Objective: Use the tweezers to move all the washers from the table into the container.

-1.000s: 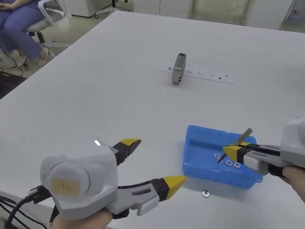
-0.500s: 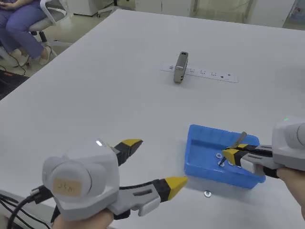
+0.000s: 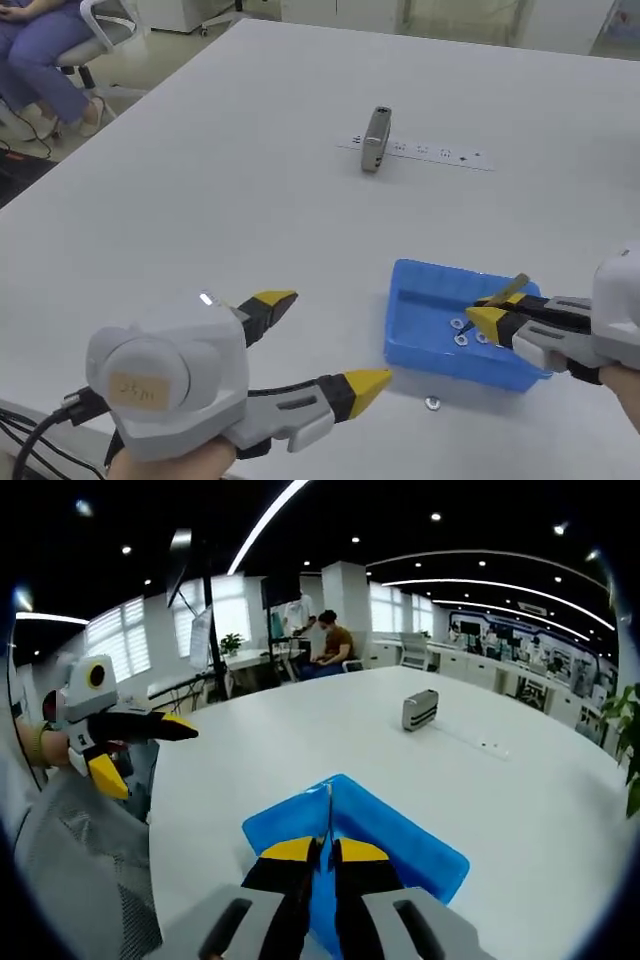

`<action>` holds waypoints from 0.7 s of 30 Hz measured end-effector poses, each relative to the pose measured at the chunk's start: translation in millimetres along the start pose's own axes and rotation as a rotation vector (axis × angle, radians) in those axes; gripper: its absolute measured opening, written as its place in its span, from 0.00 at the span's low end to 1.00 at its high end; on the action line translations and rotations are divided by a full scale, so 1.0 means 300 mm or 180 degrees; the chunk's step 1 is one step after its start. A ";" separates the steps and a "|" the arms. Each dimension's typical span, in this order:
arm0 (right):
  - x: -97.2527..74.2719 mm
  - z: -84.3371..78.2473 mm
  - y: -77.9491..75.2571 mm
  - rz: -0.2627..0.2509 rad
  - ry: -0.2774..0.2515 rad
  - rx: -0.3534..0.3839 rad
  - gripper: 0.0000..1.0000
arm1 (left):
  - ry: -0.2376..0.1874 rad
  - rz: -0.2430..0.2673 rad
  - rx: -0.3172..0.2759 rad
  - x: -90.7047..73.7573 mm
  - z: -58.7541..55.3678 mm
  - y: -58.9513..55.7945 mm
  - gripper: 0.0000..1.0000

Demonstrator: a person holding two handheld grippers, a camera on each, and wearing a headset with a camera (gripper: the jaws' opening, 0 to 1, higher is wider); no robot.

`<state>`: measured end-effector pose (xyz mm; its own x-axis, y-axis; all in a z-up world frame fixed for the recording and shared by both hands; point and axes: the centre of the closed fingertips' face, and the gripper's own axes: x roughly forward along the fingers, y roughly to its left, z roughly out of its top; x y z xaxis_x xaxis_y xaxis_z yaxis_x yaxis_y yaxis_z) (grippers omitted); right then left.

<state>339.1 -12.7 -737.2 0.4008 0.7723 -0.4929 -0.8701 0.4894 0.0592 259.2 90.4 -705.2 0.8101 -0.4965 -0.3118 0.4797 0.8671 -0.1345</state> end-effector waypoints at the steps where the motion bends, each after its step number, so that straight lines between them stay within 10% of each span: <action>1: -0.009 0.013 0.014 0.0027 -0.0046 -0.0027 0.04 | 0.0003 0.0000 0.0004 0.000 -0.001 0.000 0.72; 11: -0.051 0.054 0.130 0.0258 -0.0151 -0.0281 0.04 | 0.0016 -0.0020 0.0020 0.003 -0.003 -0.002 0.72; 21: -0.009 -0.082 0.198 0.0578 0.0269 -0.0299 0.03 | 0.0025 -0.0030 0.0024 0.004 -0.006 0.000 0.72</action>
<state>279.3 4.3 -753.6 0.2131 0.8056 -0.5528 -0.9503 0.3024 0.0743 259.5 89.9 -707.2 0.8029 -0.5042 -0.3180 0.4897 0.8621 -0.1304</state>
